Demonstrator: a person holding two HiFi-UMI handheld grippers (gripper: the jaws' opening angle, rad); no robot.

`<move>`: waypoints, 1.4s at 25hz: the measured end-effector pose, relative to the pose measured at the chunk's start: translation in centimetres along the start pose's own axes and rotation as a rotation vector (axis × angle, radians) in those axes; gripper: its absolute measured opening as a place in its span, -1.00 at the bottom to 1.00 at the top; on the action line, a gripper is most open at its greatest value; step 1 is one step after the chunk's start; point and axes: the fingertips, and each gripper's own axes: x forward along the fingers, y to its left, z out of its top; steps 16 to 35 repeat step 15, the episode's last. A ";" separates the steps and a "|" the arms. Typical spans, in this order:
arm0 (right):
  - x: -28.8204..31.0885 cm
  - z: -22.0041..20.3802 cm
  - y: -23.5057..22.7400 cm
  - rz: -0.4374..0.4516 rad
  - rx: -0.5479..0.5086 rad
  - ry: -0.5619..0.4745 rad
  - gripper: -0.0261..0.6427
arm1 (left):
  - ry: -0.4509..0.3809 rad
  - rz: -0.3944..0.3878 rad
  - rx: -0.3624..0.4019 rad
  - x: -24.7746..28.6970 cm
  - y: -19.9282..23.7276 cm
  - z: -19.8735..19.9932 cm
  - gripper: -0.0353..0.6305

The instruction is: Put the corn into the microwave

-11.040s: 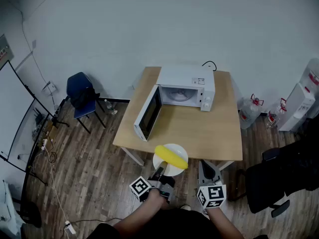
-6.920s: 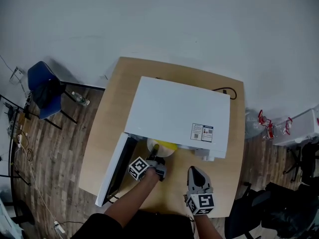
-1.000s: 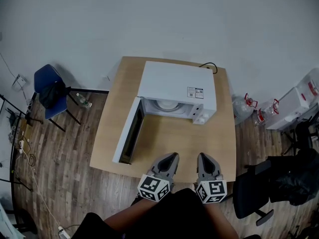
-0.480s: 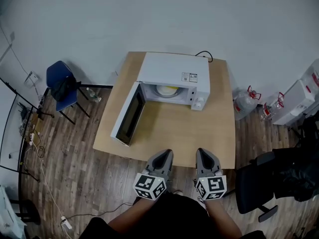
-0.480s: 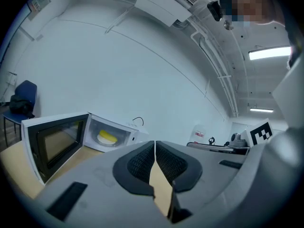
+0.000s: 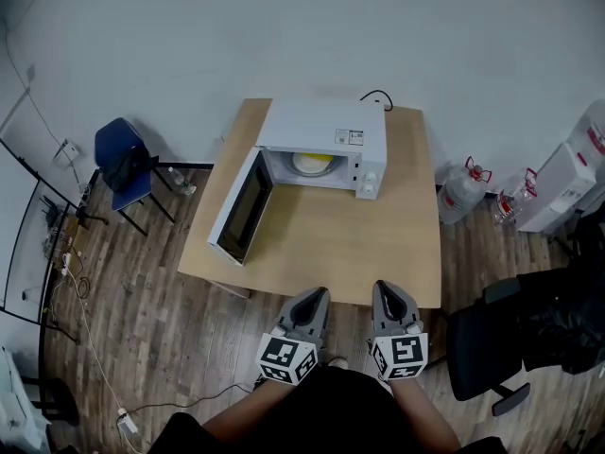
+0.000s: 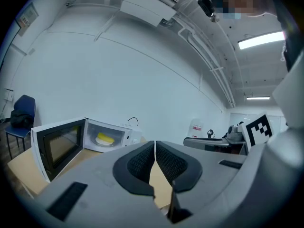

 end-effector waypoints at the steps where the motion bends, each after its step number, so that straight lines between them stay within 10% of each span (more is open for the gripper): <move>1: -0.2 0.1 0.0 0.002 -0.004 -0.002 -0.74 | 0.007 -0.011 0.003 -0.2 -0.5 -0.2 -0.84; 35: -1.7 -0.6 -0.8 -0.010 -0.005 0.016 -0.74 | 0.014 0.019 -0.018 -0.1 -0.2 -0.9 -0.84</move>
